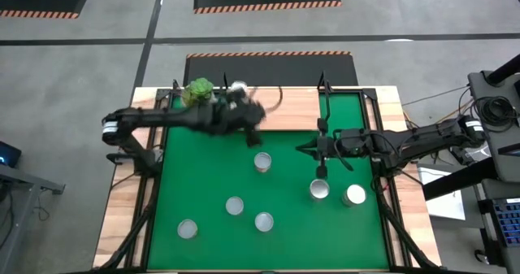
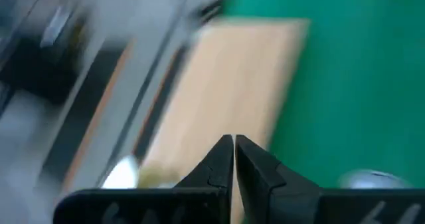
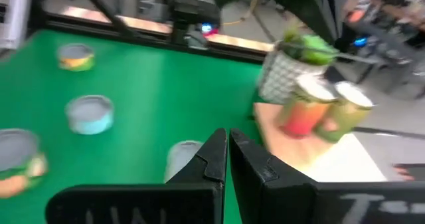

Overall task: Pick and place cans onto a shelf
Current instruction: Put the canned cherries on the shelf

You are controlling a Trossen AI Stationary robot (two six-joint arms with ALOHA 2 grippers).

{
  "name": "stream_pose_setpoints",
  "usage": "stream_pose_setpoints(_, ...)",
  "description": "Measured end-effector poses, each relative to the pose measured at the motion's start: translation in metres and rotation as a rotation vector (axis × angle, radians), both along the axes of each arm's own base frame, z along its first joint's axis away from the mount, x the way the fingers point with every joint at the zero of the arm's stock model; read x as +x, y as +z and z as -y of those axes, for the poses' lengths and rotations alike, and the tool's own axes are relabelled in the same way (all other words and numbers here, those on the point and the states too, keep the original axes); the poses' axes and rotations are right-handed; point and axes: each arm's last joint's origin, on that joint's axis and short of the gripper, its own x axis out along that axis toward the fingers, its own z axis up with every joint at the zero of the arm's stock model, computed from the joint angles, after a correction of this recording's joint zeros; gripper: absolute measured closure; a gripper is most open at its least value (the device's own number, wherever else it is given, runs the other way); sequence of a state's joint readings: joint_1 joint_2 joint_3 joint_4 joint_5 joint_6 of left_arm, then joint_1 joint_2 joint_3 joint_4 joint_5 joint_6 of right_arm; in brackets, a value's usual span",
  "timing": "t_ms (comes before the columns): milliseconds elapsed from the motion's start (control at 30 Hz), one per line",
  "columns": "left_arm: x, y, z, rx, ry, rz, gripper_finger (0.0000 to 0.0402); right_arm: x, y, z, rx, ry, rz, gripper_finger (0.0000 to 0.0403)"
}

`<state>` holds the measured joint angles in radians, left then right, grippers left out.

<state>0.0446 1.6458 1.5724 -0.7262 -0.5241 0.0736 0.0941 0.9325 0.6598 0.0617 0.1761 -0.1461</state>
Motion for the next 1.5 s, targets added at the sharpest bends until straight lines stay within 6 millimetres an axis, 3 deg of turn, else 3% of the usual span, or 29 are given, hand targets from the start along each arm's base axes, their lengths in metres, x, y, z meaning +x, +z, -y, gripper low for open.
stream_pose_setpoints(133, -0.006, -0.013, 0.047, -0.041, -0.477, 0.141, 0.0401, -0.002, -0.002, -0.013, 0.069, 0.036, -0.020, 0.0394)
stream_pose_setpoints(233, -0.023, -0.021, 0.065, -0.045, -0.589, 0.272, 0.0401, -0.005, -0.004, -0.025, 0.125, 0.073, -0.043, 0.0394)
stream_pose_setpoints(367, -0.050, -0.025, 0.072, -0.040, -0.545, 0.411, 0.0401, -0.011, -0.010, -0.041, 0.236, 0.099, -0.112, 0.0394)
stream_pose_setpoints(600, -0.085, -0.019, 0.067, -0.074, -0.462, 0.524, 0.0401, -0.031, 0.004, -0.047, 0.413, -0.088, -0.515, 0.0394)
stream_pose_setpoints(800, -0.100, -0.011, 0.064, -0.104, -0.446, 0.581, 0.0401, -0.047, 0.019, -0.042, 0.416, -0.222, -0.706, 0.0394)
stream_pose_setpoints(1000, -0.100, -0.012, 0.064, -0.144, -0.426, 0.590, 0.0401, -0.048, 0.019, -0.041, 0.426, -0.238, -0.719, 0.0386)
stream_pose_setpoints(1200, -0.095, -0.017, 0.065, -0.145, -0.426, 0.568, 0.0401, -0.038, -0.003, -0.045, 0.378, -0.242, -0.777, 0.0320)
stream_pose_setpoints(1500, -0.093, -0.019, 0.065, -0.145, -0.426, 0.564, 0.0401, -0.013, -0.019, -0.054, 0.275, -0.145, -0.793, 0.0203)
